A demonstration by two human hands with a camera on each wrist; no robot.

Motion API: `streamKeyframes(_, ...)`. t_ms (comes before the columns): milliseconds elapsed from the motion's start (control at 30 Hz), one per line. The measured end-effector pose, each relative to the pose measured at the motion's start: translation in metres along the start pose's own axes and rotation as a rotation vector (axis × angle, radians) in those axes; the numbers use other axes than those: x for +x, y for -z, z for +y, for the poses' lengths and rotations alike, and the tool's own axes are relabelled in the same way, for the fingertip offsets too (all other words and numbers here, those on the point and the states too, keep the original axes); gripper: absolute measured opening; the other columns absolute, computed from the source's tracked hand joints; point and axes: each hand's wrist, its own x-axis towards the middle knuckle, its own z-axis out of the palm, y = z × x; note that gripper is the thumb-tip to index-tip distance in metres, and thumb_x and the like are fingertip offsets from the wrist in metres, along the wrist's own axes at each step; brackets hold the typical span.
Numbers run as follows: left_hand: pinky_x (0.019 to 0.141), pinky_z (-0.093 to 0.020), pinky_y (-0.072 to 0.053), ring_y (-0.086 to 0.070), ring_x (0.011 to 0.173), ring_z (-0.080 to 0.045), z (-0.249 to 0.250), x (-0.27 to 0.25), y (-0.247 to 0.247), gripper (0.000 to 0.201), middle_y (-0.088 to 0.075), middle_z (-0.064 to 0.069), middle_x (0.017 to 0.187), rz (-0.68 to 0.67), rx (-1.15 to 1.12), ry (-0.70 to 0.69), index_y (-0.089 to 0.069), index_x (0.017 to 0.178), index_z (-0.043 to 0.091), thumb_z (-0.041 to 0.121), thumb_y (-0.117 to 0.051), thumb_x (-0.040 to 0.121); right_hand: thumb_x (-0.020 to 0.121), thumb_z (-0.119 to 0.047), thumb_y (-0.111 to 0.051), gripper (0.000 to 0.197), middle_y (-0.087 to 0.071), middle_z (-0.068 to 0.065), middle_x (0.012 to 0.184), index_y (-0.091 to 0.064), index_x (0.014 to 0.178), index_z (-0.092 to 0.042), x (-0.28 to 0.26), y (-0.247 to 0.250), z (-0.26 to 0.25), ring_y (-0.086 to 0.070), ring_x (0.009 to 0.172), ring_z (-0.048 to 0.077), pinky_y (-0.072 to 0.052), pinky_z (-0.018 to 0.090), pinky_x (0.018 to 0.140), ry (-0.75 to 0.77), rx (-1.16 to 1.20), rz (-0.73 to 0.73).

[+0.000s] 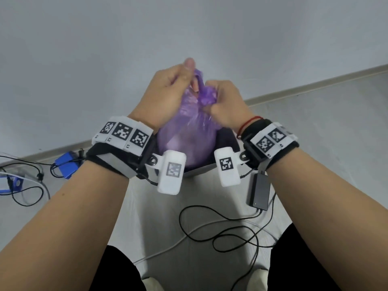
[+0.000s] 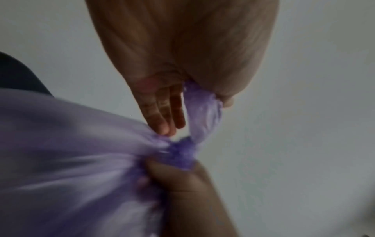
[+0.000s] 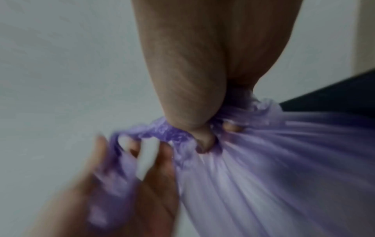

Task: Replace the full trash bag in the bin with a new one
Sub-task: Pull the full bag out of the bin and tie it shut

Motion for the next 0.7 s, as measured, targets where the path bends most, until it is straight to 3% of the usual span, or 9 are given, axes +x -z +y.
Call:
streamKeyframes(100,0.088,-0.033,-0.047,-0.062,0.092,-0.017,-0.013,0.001,0.015,0.069,-0.066,0.0,0.098,0.167,0.176,0.17,-0.064,0.096,0.013,0.064,-0.017,0.096,0.073,-0.001,-0.064,0.017,-0.048,0.001,0.06,-0.054,0.066,-0.013,0.008,0.044,-0.036,-0.049,0.059,0.016,-0.039,0.03,0.056,0.082,0.221,0.18)
streamKeyframes(167,0.091,-0.038,-0.045,-0.061,0.098,-0.023,-0.026,0.0,0.017,0.062,-0.067,-0.005,0.104,0.199,0.349,0.245,-0.062,0.102,0.011,0.06,-0.025,0.098,0.075,0.003,-0.061,0.007,-0.052,0.009,0.067,-0.06,0.081,0.0,0.009,0.081,-0.065,-0.053,0.061,0.017,-0.042,0.027,0.053,0.13,0.282,0.241)
streamKeyframes(200,0.092,-0.038,-0.046,-0.061,0.099,-0.025,-0.034,-0.001,0.016,0.049,-0.067,-0.007,0.106,0.203,0.41,0.287,-0.061,0.104,0.01,0.052,-0.037,0.099,0.074,0.004,-0.06,0.01,-0.055,0.006,0.067,-0.061,0.083,-0.002,0.009,0.098,-0.076,-0.054,0.061,0.014,-0.042,0.023,0.053,0.156,0.267,0.266)
streamKeyframes(267,0.095,-0.039,-0.048,-0.063,0.102,-0.028,-0.05,-0.003,0.012,0.03,-0.068,-0.01,0.109,0.153,0.527,0.352,-0.06,0.106,0.013,0.04,-0.057,0.094,0.072,0.003,-0.059,0.017,-0.056,-0.005,0.063,-0.059,0.077,-0.013,0.011,0.128,-0.092,-0.056,0.058,0.007,-0.044,0.019,0.054,0.187,0.21,0.311)
streamKeyframes(333,0.098,-0.039,-0.048,-0.063,0.107,-0.03,-0.055,-0.003,0.004,0.031,-0.067,-0.012,0.112,0.074,0.606,0.378,-0.06,0.108,0.015,0.038,-0.065,0.089,0.07,0.001,-0.06,0.018,-0.055,-0.001,0.065,-0.057,0.074,-0.017,0.011,0.149,-0.098,-0.057,0.062,0.011,-0.045,0.022,0.058,0.171,0.148,0.337)
streamKeyframes(400,0.098,-0.037,-0.046,-0.062,0.108,-0.028,-0.049,0.0,-0.007,0.033,-0.066,-0.011,0.114,0.03,0.626,0.372,-0.061,0.111,0.014,0.038,-0.066,0.088,0.071,-0.002,-0.061,0.011,-0.054,0.009,0.07,-0.06,0.077,-0.011,0.011,0.162,-0.094,-0.056,0.067,0.016,-0.045,0.026,0.06,0.131,0.077,0.344)
streamKeyframes(533,0.097,-0.035,-0.047,-0.063,0.104,-0.024,-0.036,0.004,-0.031,0.032,-0.066,-0.006,0.111,-0.048,0.603,0.344,-0.061,0.11,0.017,0.041,-0.065,0.089,0.069,-0.013,-0.062,0.008,-0.052,0.006,0.066,-0.056,0.071,-0.008,0.013,0.174,-0.061,-0.051,0.066,0.016,-0.043,0.035,0.06,0.044,-0.042,0.419)
streamKeyframes(600,0.097,-0.035,-0.047,-0.063,0.104,-0.023,-0.035,0.004,-0.043,0.033,-0.067,-0.003,0.111,-0.131,0.638,0.344,-0.061,0.11,0.02,0.045,-0.063,0.089,0.07,-0.014,-0.062,0.012,-0.047,0.001,0.061,-0.051,0.064,-0.014,0.011,0.168,-0.039,-0.046,0.065,0.015,-0.037,0.031,0.06,-0.019,-0.113,0.398)
streamKeyframes(700,0.094,-0.033,-0.047,-0.062,0.104,-0.02,-0.032,0.003,-0.063,0.039,-0.065,0.001,0.11,-0.246,0.674,0.343,-0.061,0.114,0.021,0.05,-0.062,0.088,0.081,-0.012,-0.06,0.008,-0.053,0.003,0.066,-0.059,0.074,-0.007,0.004,0.145,0.003,-0.048,0.069,0.018,-0.034,0.026,0.062,-0.13,-0.239,0.295)
